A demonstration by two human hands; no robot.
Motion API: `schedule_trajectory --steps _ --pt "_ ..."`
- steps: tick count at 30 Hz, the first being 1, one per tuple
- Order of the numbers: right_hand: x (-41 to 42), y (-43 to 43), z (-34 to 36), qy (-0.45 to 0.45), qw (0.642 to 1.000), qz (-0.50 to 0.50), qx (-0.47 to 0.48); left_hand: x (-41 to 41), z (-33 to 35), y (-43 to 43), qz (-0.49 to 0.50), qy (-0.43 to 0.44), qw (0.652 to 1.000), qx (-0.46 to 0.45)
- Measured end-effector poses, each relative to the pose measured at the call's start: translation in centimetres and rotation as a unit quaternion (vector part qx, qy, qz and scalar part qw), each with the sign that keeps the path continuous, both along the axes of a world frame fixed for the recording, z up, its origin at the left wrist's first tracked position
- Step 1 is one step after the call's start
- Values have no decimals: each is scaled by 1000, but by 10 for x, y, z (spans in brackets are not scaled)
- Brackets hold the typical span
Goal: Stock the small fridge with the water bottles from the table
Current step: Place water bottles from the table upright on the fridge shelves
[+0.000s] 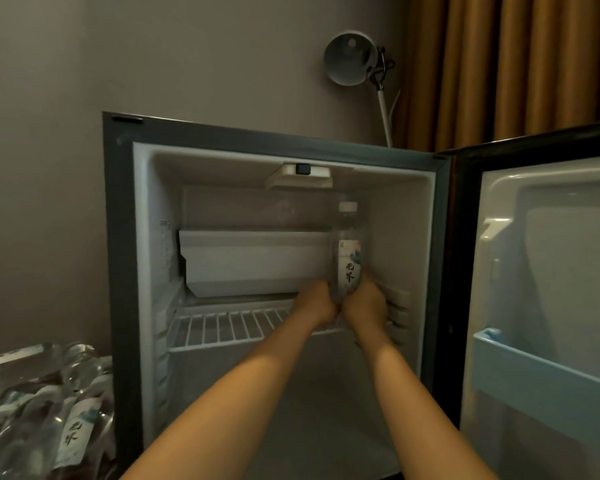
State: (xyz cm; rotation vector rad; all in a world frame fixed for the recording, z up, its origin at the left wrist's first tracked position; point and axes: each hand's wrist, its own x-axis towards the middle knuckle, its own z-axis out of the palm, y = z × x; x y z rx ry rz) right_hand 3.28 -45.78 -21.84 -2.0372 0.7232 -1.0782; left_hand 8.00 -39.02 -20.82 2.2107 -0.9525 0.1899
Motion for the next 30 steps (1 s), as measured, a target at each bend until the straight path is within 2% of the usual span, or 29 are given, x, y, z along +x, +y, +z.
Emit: schedule_trajectory --steps 4,10,13,17,20,23,27,30 --pt "-13 13 -12 -82 996 -22 -8 -4 -4 9 9 -23 999 32" --pt "-47 44 -36 -193 981 11 -12 -51 -16 86 71 -92 976 -185" --pt "-54 75 -61 -211 973 89 11 -80 -43 143 48 -92 970 -219" --pt "-61 128 -94 -137 959 219 112 -92 -92 222 120 -100 977 -142" --pt "-70 171 -107 -56 923 350 148 -92 -121 274 150 -98 981 -74" --pt "-73 210 -117 12 871 466 153 -95 -139 322 173 -106 979 14" --pt "-73 257 -127 148 813 557 86 -99 -143 381 236 -106 965 36" --pt "-71 286 -138 255 769 586 23 -107 -146 422 331 -96 933 106"
